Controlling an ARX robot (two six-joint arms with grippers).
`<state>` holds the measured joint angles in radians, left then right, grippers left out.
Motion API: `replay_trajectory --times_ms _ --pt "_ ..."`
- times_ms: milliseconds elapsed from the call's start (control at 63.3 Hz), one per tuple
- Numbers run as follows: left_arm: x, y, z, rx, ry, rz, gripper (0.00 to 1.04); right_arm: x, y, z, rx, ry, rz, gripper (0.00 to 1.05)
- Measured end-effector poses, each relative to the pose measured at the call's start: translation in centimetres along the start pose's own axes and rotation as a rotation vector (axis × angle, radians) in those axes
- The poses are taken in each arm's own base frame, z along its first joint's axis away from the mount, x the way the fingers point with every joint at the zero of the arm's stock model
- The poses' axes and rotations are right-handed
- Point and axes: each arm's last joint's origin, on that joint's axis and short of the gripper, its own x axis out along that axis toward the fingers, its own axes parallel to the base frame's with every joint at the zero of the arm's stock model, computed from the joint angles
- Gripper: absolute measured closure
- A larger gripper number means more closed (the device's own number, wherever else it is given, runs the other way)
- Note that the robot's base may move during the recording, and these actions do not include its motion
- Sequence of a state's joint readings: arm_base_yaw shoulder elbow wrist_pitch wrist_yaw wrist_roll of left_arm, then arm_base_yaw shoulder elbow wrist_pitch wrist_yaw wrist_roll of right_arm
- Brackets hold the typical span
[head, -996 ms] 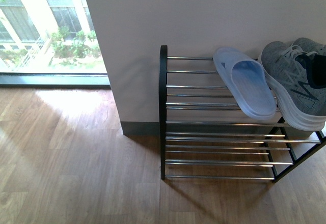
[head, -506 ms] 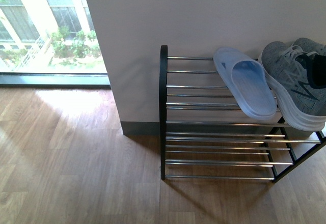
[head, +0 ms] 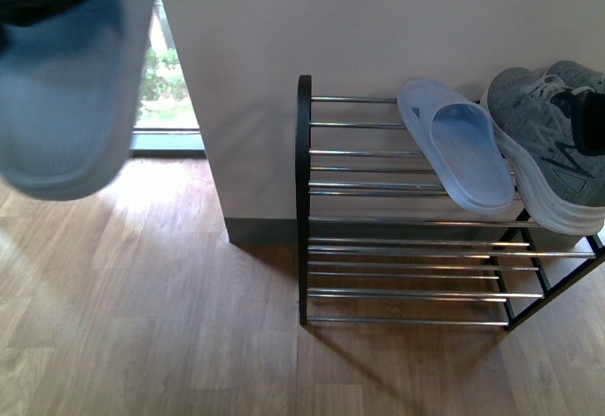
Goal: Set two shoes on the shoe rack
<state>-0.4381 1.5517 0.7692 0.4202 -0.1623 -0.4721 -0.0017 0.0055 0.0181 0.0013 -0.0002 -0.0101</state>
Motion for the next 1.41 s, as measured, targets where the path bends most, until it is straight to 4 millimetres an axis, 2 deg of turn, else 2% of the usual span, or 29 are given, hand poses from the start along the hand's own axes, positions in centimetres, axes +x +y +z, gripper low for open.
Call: replay_trajectory --times_ms 126,348,458,553,648,759,901,1027,1264,1407 --pt "3.8 -3.4 -0.9 0.022 0.067 -0.062 1.03 0.0 0.0 0.0 0.0 0.0 0.0 0.09" --pt "9.1 -7.2 -3.1 0.029 0.177 -0.105 1.03 0.0 0.0 0.0 0.0 0.0 0.0 0.09" --pt "11.5 -8.3 -3.8 0.018 0.202 -0.096 1.03 0.0 0.0 0.0 0.0 0.0 0.0 0.09" --pt "15.0 -9.7 -4.9 -0.006 0.216 -0.089 1.03 0.0 0.0 0.0 0.0 0.0 0.0 0.09" --pt "17.2 -10.1 -6.1 -0.008 0.234 -0.084 1.03 0.0 0.0 0.0 0.0 0.0 0.0 0.09" --pt "20.0 -10.5 -8.4 -0.029 0.276 -0.071 1.03 0.0 0.0 0.0 0.0 0.0 0.0 0.09" --pt "21.8 -10.6 -9.8 -0.055 0.295 -0.045 1.03 0.0 0.0 0.0 0.0 0.0 0.0 0.09" --pt "23.3 -9.7 -11.5 -0.083 0.322 -0.018 1.03 0.0 0.0 0.0 0.0 0.0 0.0 0.09" --pt "24.2 -8.8 -13.2 -0.127 0.387 -0.033 1.03 0.0 0.0 0.0 0.0 0.0 0.0 0.09" --pt "24.3 -8.9 -12.8 -0.172 0.378 -0.077 0.82 0.0 0.0 0.0 0.0 0.0 0.0 0.09"
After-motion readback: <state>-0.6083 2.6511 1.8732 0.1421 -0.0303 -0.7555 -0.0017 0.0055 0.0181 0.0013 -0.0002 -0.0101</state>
